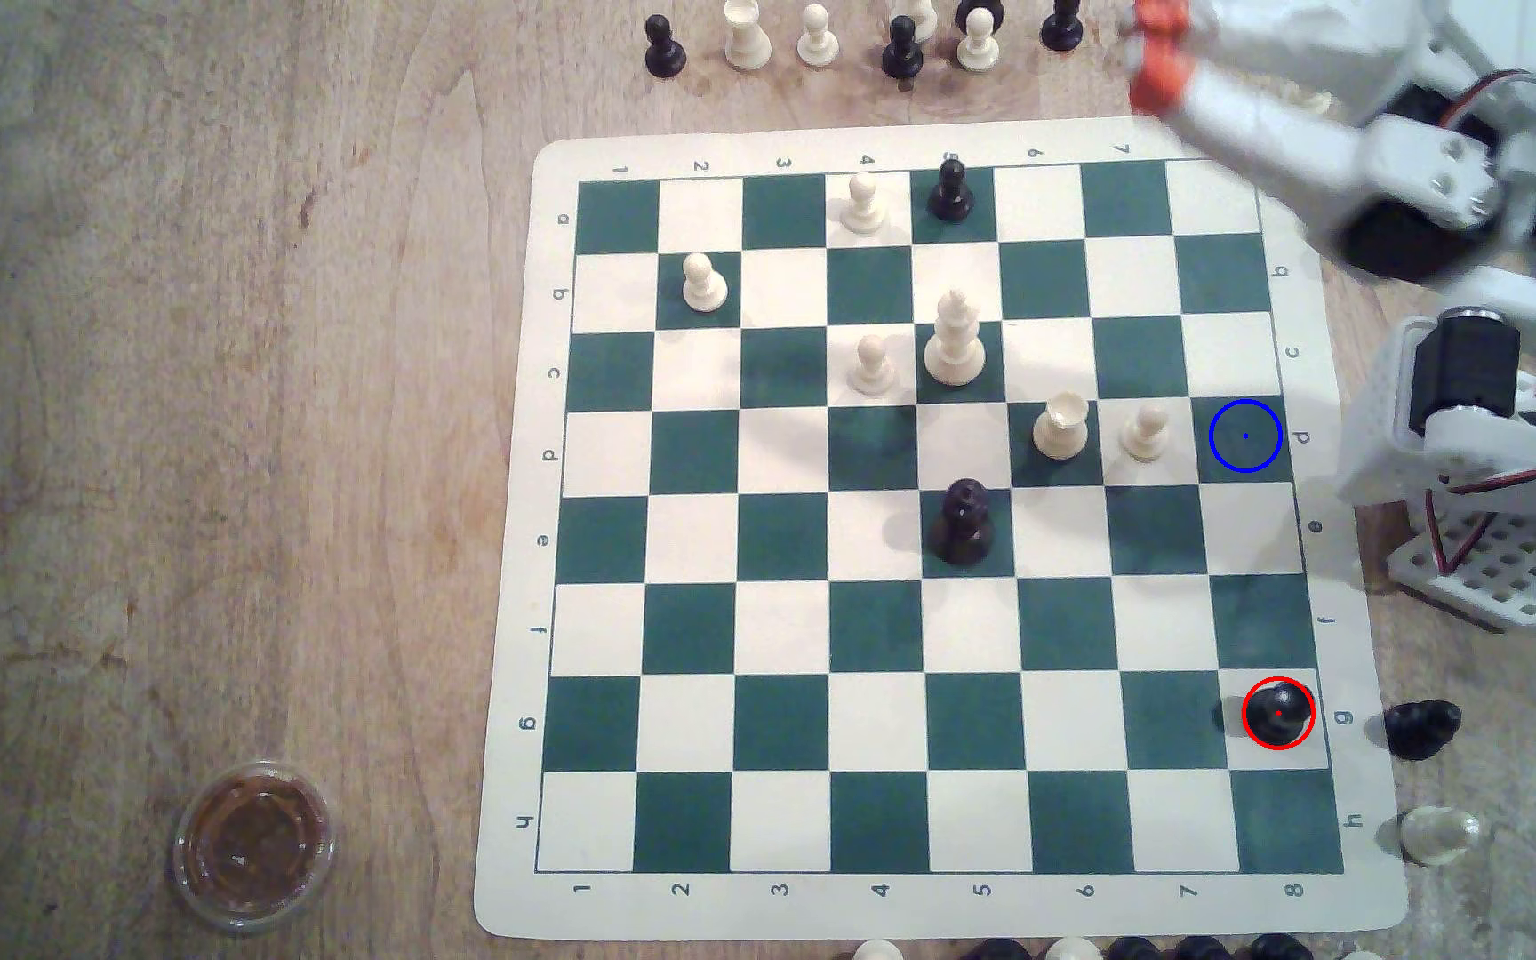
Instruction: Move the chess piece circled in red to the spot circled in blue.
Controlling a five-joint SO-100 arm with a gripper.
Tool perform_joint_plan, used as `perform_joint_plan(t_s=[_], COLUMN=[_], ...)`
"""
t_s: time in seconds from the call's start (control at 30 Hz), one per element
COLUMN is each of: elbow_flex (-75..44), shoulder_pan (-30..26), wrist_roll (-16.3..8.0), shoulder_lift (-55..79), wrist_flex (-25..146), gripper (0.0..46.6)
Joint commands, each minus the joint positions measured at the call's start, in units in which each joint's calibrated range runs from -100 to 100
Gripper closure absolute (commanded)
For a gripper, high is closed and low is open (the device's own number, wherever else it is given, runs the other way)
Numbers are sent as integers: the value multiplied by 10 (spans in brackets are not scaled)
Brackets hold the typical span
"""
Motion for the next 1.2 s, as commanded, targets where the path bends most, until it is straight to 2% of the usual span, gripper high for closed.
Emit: perform_joint_plan(t_s=[0.0,0.07,0.13,0.2,0.23,0.27,0.37,0.5,0.67,0.8,0.87,0.97,1.17], elbow_flex=[-82,-93,-102,-107,-107,-107,-105,-92,-20,33,73,100,108], shoulder_pan=[-43,-70,-119,-173,-219,-233,-293,-338,-414,-431,-436,-457,-489], wrist_roll=[9,18,33,22,16,17,20,11,5,0,-4,-18,-30], shoulder_lift=[0,-1,-1,-1,8,18,59,77,89,95,83,85,134], wrist_flex=[170,218,285,326,371,393,470,512,501,471,455,436,408], gripper=[296,305,301,298,271,254,246,245,249,266,294,311,284])
